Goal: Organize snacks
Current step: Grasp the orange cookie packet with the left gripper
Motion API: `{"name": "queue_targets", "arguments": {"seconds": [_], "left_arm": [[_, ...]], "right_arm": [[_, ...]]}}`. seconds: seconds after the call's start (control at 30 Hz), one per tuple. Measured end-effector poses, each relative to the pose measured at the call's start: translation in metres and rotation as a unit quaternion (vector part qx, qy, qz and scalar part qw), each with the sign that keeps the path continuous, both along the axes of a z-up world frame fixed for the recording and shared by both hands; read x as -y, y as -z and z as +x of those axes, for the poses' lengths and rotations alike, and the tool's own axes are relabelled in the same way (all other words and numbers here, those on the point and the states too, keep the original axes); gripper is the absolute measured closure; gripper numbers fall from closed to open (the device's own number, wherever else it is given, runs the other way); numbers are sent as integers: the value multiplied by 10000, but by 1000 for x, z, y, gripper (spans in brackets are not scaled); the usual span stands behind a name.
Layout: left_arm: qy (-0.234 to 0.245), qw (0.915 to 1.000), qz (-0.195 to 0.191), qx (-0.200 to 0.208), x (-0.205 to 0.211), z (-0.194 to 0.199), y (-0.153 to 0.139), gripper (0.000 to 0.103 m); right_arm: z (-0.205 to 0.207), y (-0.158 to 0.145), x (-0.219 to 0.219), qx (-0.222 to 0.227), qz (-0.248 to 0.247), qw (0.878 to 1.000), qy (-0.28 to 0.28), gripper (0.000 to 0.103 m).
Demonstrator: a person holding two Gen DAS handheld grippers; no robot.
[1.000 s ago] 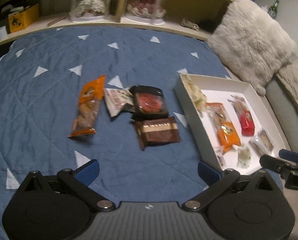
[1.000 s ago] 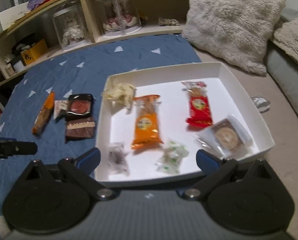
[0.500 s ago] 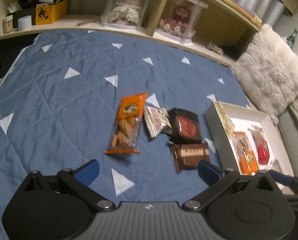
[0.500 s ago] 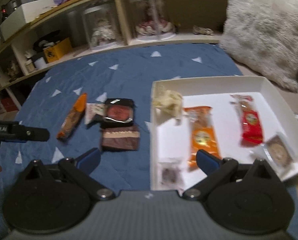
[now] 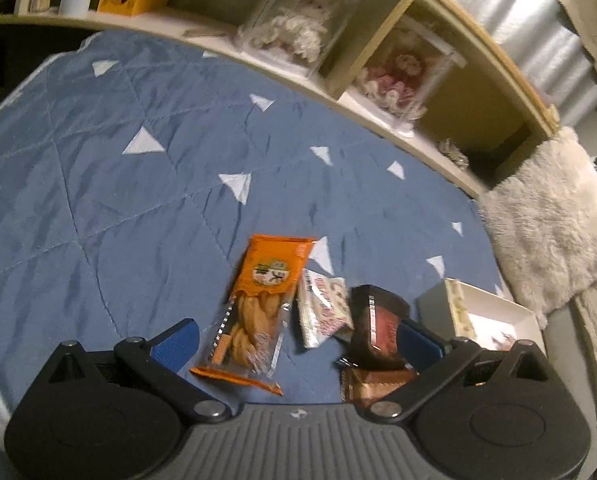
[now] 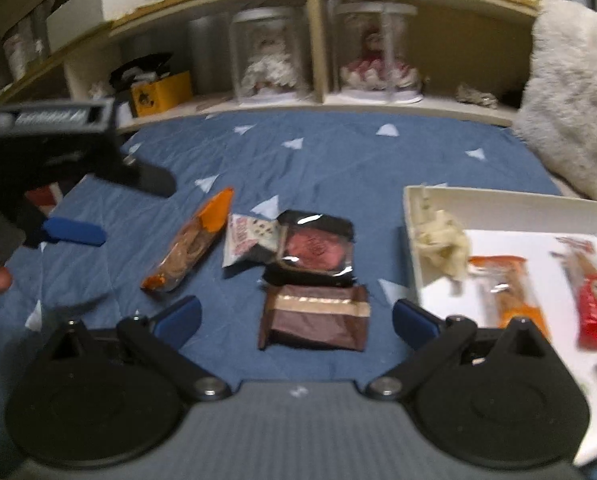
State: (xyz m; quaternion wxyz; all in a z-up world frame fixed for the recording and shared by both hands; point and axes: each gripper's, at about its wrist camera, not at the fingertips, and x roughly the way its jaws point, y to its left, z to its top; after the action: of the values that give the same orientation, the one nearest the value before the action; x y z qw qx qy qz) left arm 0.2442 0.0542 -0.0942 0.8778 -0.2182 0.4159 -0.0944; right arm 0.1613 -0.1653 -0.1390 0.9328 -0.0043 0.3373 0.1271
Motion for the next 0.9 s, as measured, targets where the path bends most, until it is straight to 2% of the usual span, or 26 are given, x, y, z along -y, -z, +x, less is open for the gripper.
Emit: {"name": "queue_targets", "arguments": {"seconds": [0.07, 0.17, 0.3, 0.4, 0.47, 0.5, 0.53, 0.57, 0.6, 0.67, 0.77, 0.9], "left_arm": [[-3, 10000, 67, -4, -2, 5, 7, 0], [-45, 9998, 172, -107, -3, 14, 19, 0], [93, 9996, 272, -85, 3, 23, 30, 1], [261, 9982, 513, -161, 11, 26, 38, 4], [310, 9970, 677, -215, 15, 27, 42, 11], [320, 9963, 764, -221, 15, 27, 43, 13], [324, 9959, 812, -221, 16, 27, 43, 16], [316, 9956, 851, -217, 15, 26, 42, 22], [308, 9952, 903, -223, 14, 25, 41, 25], [340, 9936, 1055, -238, 12, 24, 41, 41], [417, 9924, 1123, -294, 6, 20, 38, 52], [478, 9906, 1203, -449, 2, 10, 32, 52]], "right_arm": [[9, 7, -5, -114, -33, 9999, -123, 16], [19, 21, -10, -292, -81, 9994, -182, 29], [30, 36, -12, -482, -1, 9986, -201, 33], [31, 41, -18, -262, -256, 9990, -242, 37], [28, 43, -24, -84, -622, 9976, -281, 53], [26, 44, -26, -24, -799, 9964, -277, 58], [25, 44, -27, 14, -880, 9956, -324, 60], [23, 45, -26, 47, -892, 9953, -368, 69], [21, 44, -27, 59, -924, 9949, -412, 72], [16, 41, -29, 63, -940, 9941, -528, 96], [6, 37, -31, 20, -926, 9935, -655, 101], [-4, 33, -29, -101, -717, 9947, -730, 101]]}}
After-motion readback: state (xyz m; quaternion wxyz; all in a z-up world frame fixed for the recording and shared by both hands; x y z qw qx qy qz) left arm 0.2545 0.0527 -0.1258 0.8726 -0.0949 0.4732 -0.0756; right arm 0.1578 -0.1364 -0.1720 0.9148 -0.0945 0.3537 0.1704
